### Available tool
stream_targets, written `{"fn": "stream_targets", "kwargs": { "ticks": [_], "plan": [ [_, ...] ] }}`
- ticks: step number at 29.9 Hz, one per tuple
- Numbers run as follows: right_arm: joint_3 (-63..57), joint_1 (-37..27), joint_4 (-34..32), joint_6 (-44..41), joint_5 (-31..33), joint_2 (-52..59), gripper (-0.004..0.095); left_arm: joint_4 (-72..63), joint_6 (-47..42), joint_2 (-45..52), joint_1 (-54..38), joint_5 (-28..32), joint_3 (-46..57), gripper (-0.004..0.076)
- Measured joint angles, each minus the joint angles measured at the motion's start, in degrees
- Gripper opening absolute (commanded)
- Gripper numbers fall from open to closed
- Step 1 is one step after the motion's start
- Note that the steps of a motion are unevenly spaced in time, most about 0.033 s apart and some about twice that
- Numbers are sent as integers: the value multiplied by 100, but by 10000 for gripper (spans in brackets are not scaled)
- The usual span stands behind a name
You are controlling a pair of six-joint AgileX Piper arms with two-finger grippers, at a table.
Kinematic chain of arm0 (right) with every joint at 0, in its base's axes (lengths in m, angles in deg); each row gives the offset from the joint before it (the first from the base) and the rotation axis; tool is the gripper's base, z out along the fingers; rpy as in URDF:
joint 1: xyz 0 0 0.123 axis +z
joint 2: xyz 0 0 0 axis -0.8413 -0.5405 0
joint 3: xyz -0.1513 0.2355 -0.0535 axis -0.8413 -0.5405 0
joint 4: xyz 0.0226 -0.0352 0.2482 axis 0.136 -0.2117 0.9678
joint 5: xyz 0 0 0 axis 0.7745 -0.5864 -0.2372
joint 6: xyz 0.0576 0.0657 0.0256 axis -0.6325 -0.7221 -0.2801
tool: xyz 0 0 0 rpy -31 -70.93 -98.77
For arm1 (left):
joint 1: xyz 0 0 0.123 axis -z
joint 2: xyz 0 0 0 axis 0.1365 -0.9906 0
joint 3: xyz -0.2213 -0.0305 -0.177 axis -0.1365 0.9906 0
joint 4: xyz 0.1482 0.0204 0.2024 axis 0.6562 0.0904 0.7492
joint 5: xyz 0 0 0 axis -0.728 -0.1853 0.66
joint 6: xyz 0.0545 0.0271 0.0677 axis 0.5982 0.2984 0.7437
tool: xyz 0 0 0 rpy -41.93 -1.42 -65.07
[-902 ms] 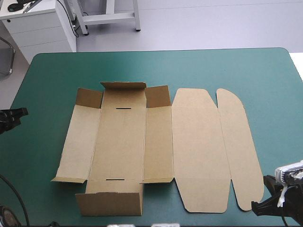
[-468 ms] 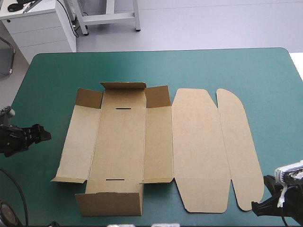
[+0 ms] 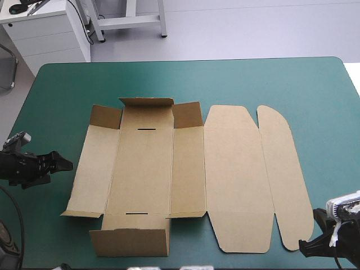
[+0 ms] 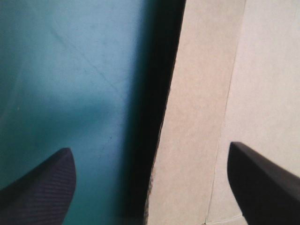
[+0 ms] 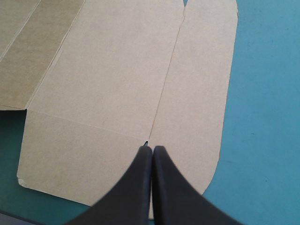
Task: Fold the box
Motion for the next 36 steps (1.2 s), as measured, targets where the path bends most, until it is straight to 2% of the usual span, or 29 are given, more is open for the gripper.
{"fn": "stream_targets", "kwargs": {
  "ticks": [22, 36],
  "plan": [
    [0, 0, 5, 6, 0, 0, -20, 141, 375, -432, 967, 21, 259, 624],
    [0, 0, 5, 6, 0, 0, -20, -256, 495, -432, 1520, 49, 659, 564]
  ]
}}
